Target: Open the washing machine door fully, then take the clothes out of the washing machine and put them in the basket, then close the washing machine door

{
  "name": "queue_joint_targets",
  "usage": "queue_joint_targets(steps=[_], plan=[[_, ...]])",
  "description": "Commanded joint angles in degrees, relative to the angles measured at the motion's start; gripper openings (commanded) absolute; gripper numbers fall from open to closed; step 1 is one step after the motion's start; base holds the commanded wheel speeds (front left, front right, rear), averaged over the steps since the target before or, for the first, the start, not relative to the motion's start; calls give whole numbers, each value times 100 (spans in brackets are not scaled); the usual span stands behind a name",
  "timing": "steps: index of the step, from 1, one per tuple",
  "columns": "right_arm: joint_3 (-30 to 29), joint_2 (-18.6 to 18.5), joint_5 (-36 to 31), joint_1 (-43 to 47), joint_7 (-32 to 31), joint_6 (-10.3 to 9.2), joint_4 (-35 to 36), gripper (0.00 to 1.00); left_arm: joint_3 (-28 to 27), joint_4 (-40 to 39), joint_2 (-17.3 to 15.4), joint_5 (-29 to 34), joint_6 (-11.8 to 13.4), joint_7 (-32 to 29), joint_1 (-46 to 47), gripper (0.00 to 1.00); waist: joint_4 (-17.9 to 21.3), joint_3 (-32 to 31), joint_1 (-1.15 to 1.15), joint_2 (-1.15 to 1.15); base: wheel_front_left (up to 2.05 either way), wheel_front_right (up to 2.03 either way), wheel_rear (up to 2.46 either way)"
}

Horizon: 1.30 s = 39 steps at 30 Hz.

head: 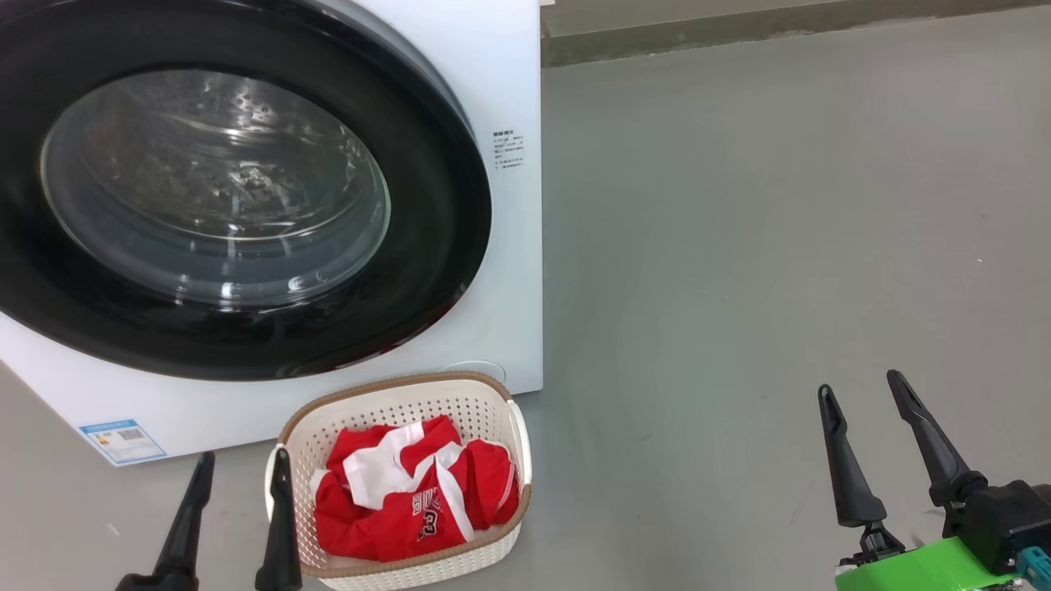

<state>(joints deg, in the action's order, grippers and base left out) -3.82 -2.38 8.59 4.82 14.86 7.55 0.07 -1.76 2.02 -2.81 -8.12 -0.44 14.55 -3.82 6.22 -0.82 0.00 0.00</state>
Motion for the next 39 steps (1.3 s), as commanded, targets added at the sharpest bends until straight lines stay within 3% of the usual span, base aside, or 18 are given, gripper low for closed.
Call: queue_joint_targets(steps=[1, 3, 4, 10, 17, 21, 39], plan=[[103, -52, -15, -67, 14, -6, 176, 100, -190, -147, -46, 32, 30, 45, 78, 100, -6, -1, 0, 0, 0, 0, 0], [101, -51, -12, -58, 14, -6, 181, 100, -147, -157, -43, 10, -27, 45, 77, 100, -25, -2, 0, 0, 0, 0, 0], [-5, 2, 2, 6, 0, 0, 7, 0, 35, -1, 1, -5, -29, 0, 0, 0, -22, -3, 0, 0, 0, 0, 0], [49, 83, 26, 125, -10, 0, -371, 0, 72, 374, 84, -29, -59, -52, -80, 0, -27, -4, 0, 0, 0, 0, 0], [69, 47, 527, 69, -98, 0, -416, 0, 25, 427, 79, -497, -95, -186, -16, 0, -61, -12, 13, 0, 0, 0, 0], [79, 27, 813, 27, -150, -1, -454, 0, 16, 453, 76, -766, -116, -243, 15, 0, -80, 2, 1, 0, 0, 0, 0], [104, -44, 2074, -152, -399, -2, -604, 0, -54, 568, 63, -1976, -209, -529, 170, 0, -166, 20, 0, 0, 0, 0, 0]])
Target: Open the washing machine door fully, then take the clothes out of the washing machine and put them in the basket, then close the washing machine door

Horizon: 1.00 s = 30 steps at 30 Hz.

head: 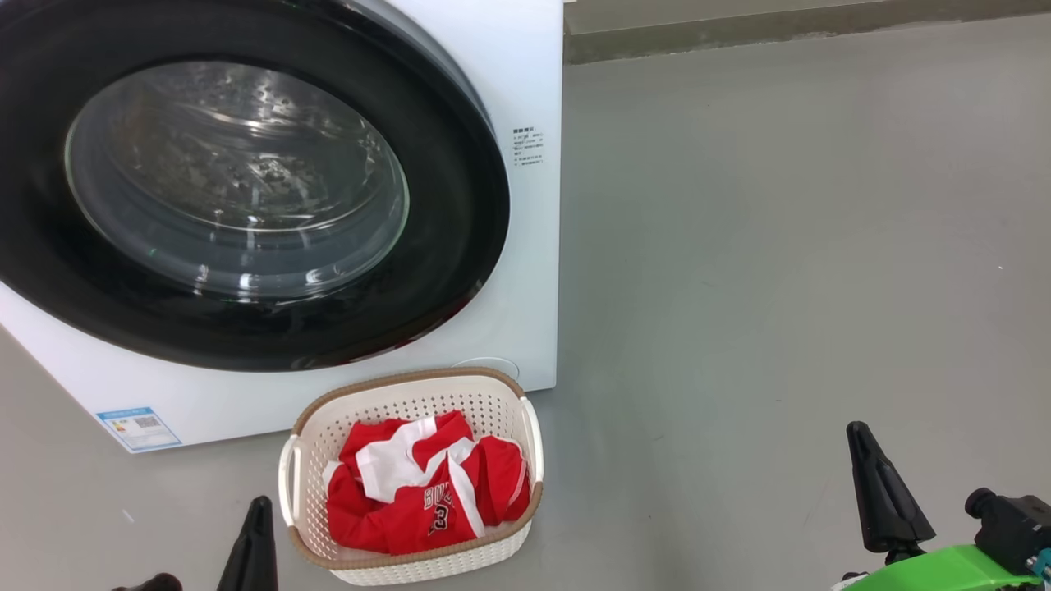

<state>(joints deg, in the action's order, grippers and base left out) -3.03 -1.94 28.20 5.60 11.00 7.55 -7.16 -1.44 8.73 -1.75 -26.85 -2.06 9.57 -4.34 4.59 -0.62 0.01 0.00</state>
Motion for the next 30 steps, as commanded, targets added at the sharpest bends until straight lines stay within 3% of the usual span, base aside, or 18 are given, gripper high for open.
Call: queue_joint_targets(steps=[1, 30], plan=[[26, -91, 182, -239, -28, -2, 111, 0, -90, -97, -43, -171, -53, -48, 231, 0, -7, 1, -1, 0, 0, 0, 0], [12, -161, 2098, -508, -458, -3, -118, 0, -215, 89, -64, -2047, -197, -509, 474, 0, -140, 25, -1, 0, 0, 0, 0]])
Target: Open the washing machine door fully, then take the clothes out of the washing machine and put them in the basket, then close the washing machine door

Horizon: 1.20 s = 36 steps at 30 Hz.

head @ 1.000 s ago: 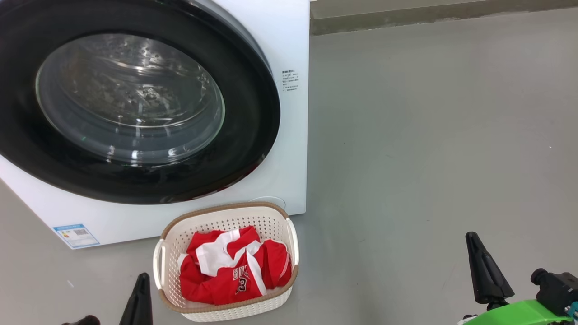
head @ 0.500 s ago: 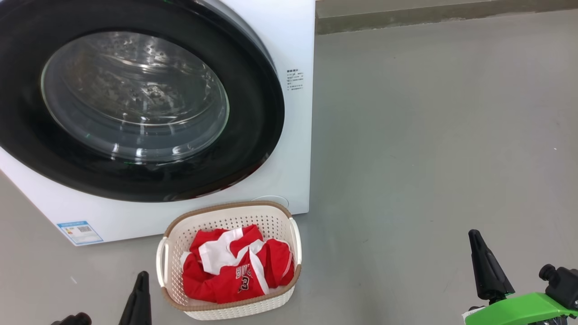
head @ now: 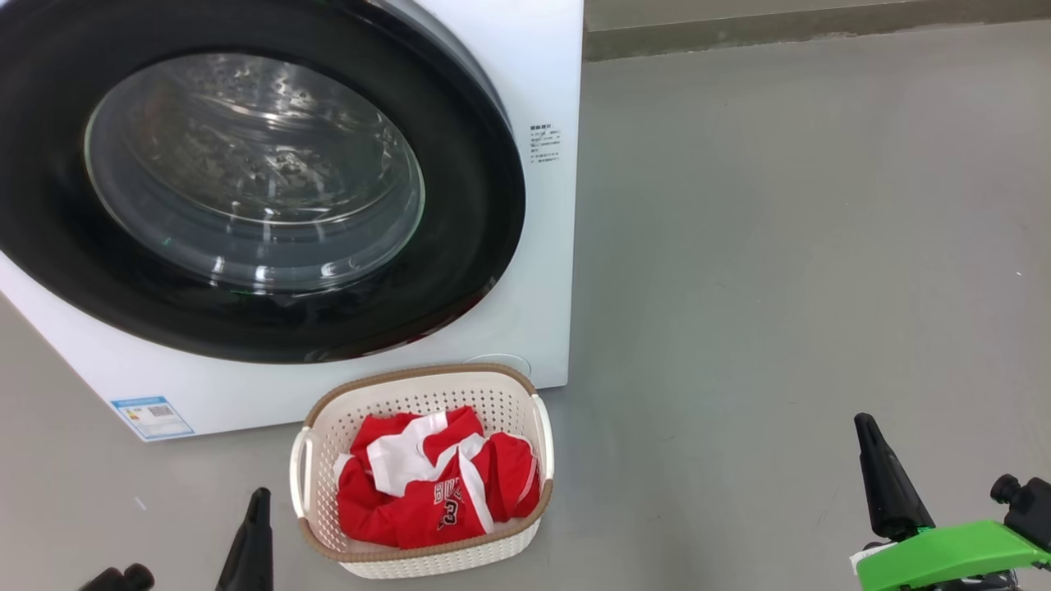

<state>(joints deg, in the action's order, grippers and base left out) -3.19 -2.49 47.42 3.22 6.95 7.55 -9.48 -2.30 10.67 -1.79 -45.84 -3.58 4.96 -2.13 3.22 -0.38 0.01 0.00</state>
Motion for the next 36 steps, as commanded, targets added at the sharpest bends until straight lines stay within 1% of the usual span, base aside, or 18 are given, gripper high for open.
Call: queue_joint_targets(steps=[1, 16, 36], plan=[[27, -108, 243, -280, -69, -3, 105, 0, -133, -99, -61, -215, -51, -64, 261, 0, -9, 2, 0, 0, 0, 0, 0], [-1, -134, 1325, -436, -332, -4, -28, 0, -205, 8, -73, -1292, -134, -328, 401, 0, -85, 15, 0, 0, 0, 0, 0], [-47, -156, 2594, -621, -653, -5, -186, 0, -288, 134, -87, -2567, -232, -641, 565, 0, -176, 31, 0, 0, 0, 0, 0]])
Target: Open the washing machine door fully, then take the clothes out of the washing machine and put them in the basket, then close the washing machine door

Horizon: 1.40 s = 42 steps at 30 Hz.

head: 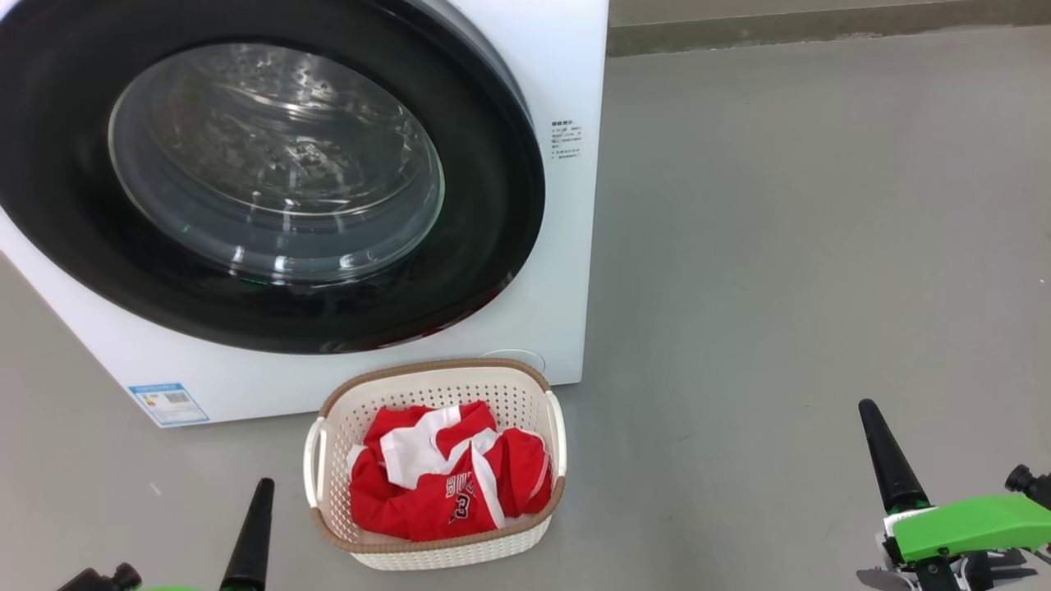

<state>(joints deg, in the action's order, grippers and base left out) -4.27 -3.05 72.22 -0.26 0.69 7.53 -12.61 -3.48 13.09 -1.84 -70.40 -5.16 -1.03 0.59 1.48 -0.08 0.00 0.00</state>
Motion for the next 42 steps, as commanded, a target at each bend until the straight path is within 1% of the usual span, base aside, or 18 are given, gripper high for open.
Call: queue_joint_targets(steps=[1, 31, 42], plan=[[58, -101, 181, -283, -44, -3, 118, 0, -175, -101, -82, -178, -79, -58, 303, 0, -6, 1, 0, 0, 0, 0, 0], [-34, -121, 2154, -575, -564, -4, -130, 0, -306, 97, -104, -2176, -233, -548, 561, 0, -148, 26, 0, 0, 0, 0, 0], [-57, -105, 2135, -577, -582, -4, -132, 0, -306, 97, -104, -2176, -233, -547, 561, 0, -148, 26, 0, 0, 0, 0, 0]])
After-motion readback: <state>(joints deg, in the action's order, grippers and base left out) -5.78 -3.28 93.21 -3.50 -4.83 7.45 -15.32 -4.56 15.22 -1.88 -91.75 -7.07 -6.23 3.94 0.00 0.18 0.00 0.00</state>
